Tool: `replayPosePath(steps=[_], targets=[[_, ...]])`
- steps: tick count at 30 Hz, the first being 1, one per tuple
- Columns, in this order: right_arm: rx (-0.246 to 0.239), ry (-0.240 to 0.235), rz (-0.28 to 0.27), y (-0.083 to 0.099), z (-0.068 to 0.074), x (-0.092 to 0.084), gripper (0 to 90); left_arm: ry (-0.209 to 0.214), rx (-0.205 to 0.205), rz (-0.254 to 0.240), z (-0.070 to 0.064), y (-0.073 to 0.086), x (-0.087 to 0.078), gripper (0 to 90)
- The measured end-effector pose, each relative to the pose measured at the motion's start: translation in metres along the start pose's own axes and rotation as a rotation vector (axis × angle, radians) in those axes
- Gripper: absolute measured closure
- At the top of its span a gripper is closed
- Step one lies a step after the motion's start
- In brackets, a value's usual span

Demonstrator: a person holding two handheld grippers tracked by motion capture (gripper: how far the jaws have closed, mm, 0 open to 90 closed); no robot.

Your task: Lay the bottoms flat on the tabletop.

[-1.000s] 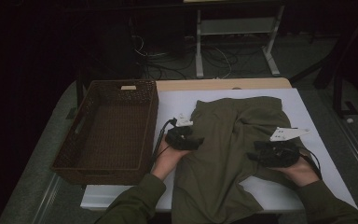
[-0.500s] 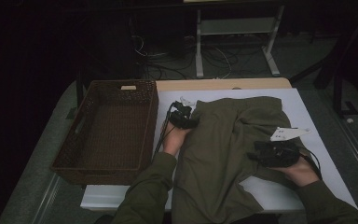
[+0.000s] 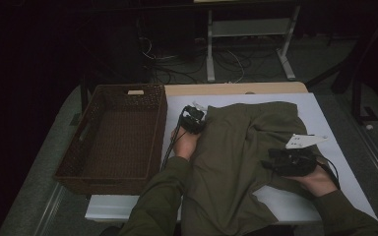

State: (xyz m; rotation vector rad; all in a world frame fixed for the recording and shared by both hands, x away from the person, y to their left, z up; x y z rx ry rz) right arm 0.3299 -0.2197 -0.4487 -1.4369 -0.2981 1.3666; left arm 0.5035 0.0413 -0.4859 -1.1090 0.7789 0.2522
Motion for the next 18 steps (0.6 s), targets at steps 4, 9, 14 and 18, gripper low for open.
replayPosePath(steps=[4, 9, 14, 18], targets=[[0.001, 0.002, -0.004, 0.0, 0.0, -0.001, 42.3, -0.124, -0.03, 0.019, 0.024, 0.002, 0.002, 88.9], [0.002, 0.002, -0.005, 0.0, 0.0, -0.002, 42.3, -0.146, -0.087, 0.023, 0.034, 0.004, 0.003, 82.7], [0.003, 0.002, -0.004, 0.0, -0.001, -0.001, 42.3, -0.083, -0.09, -0.03, 0.021, -0.006, -0.01, 62.8], [0.008, 0.001, -0.005, 0.0, -0.001, -0.002, 43.3, -0.026, -0.081, -0.072, 0.01, -0.015, -0.025, 56.9]])
Point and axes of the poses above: each handheld gripper's, and its own axes: x roughly forward along the jaws, y roughly out of its underside, z roughly to its left, the point moved 6 cm from there along x, roughly forward along the jaws, and after that the axes turned 13 degrees about -y, right-handed, at the moved point
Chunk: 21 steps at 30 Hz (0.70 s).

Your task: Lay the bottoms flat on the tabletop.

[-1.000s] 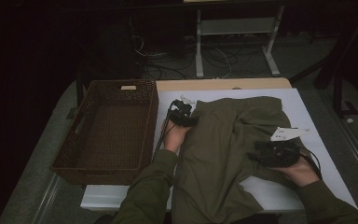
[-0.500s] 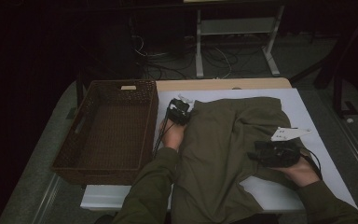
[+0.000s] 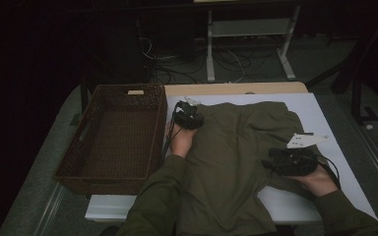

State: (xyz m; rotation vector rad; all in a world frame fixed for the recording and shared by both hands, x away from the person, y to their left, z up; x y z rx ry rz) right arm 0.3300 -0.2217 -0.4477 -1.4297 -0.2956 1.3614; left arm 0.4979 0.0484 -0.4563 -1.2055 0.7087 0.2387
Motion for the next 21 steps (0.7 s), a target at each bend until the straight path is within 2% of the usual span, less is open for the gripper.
replayPosePath(steps=[3, 10, 16, 21], targets=[[0.006, 0.001, -0.002, 0.0, -0.001, -0.001, 44.0, 0.055, 0.015, -0.018, -0.008, -0.004, -0.011, 53.0], [0.013, 0.004, 0.003, 0.001, 0.0, -0.001, 46.1, 0.216, 0.001, -0.028, -0.025, 0.0, -0.032, 44.6], [0.016, -0.003, 0.017, 0.002, 0.0, -0.001, 48.1, 0.296, 0.03, -0.043, -0.035, 0.007, -0.05, 37.8], [0.012, -0.006, 0.038, 0.004, 0.002, -0.002, 48.4, 0.376, 0.053, -0.043, -0.045, 0.016, -0.067, 27.6]])
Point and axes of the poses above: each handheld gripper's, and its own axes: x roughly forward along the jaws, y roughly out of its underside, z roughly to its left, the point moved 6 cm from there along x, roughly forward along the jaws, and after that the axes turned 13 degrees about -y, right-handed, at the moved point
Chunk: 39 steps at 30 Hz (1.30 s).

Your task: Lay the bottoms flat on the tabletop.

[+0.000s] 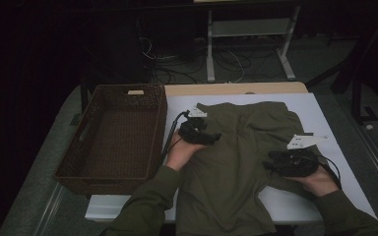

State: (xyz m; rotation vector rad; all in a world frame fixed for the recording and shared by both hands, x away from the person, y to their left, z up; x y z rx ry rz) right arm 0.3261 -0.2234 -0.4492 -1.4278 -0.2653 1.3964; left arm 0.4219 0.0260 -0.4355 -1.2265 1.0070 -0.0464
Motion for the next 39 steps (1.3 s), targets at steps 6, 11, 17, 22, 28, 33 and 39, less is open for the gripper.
replayPosePath(steps=[6, 11, 17, 22, 28, 33, 39], targets=[[-0.01, 0.007, 0.009, 0.002, 0.003, -0.008, 52.1, 0.068, 0.03, -0.026, -0.018, 0.011, -0.02, 19.1], [0.008, 0.002, 0.034, 0.012, 0.004, -0.013, 57.1, 0.099, 0.047, -0.04, -0.03, 0.025, -0.033, 13.3], [0.022, 0.002, 0.056, 0.024, 0.006, -0.022, 62.6, 0.148, 0.082, -0.024, -0.046, 0.047, -0.045, 9.7], [0.023, -0.029, 0.115, 0.034, 0.011, -0.015, 60.0, 0.175, 0.116, -0.006, -0.056, 0.066, -0.055, 4.9], [0.011, -0.033, 0.156, 0.037, 0.012, -0.01, 57.9, 0.193, 0.142, 0.016, -0.064, 0.083, -0.067, 0.1], [0.038, -0.032, 0.134, 0.032, 0.008, -0.004, 53.8, 0.182, 0.155, 0.029, -0.066, 0.088, -0.067, 0.1], [0.05, -0.087, 0.161, 0.029, 0.008, 0.01, 76.6, 0.172, 0.177, 0.03, -0.066, 0.088, -0.066, 0.1]])
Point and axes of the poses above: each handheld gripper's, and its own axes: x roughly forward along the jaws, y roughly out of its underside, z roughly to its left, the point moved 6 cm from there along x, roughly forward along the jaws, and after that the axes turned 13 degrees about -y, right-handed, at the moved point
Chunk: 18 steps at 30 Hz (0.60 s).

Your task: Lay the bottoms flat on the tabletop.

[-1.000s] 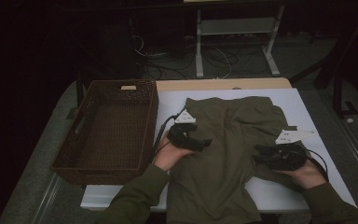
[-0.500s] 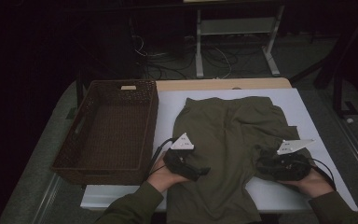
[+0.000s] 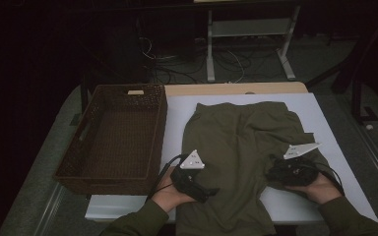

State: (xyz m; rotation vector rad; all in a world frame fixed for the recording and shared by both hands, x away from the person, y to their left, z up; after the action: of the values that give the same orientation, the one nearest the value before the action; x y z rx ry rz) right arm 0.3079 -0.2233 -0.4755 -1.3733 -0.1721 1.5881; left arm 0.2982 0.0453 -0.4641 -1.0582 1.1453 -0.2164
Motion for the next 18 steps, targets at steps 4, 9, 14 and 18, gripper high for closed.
replayPosePath(steps=[4, 9, 14, 18], targets=[[-0.039, -0.013, -0.005, -0.017, 0.003, 0.01, 88.2, 0.0, 0.008, -0.002, 0.0, 0.0, 0.0, 0.1], [-0.066, -0.037, -0.023, -0.042, 0.008, 0.026, 88.5, -0.007, 0.01, -0.006, 0.001, -0.001, -0.001, 0.1], [-0.11, -0.055, -0.012, -0.064, 0.017, 0.051, 88.4, -0.011, 0.008, -0.006, 0.004, 0.0, -0.002, 0.1], [-0.129, -0.048, 0.018, -0.069, 0.017, 0.066, 87.7, -0.008, 0.013, 0.005, 0.003, 0.002, 0.0, 0.1]])
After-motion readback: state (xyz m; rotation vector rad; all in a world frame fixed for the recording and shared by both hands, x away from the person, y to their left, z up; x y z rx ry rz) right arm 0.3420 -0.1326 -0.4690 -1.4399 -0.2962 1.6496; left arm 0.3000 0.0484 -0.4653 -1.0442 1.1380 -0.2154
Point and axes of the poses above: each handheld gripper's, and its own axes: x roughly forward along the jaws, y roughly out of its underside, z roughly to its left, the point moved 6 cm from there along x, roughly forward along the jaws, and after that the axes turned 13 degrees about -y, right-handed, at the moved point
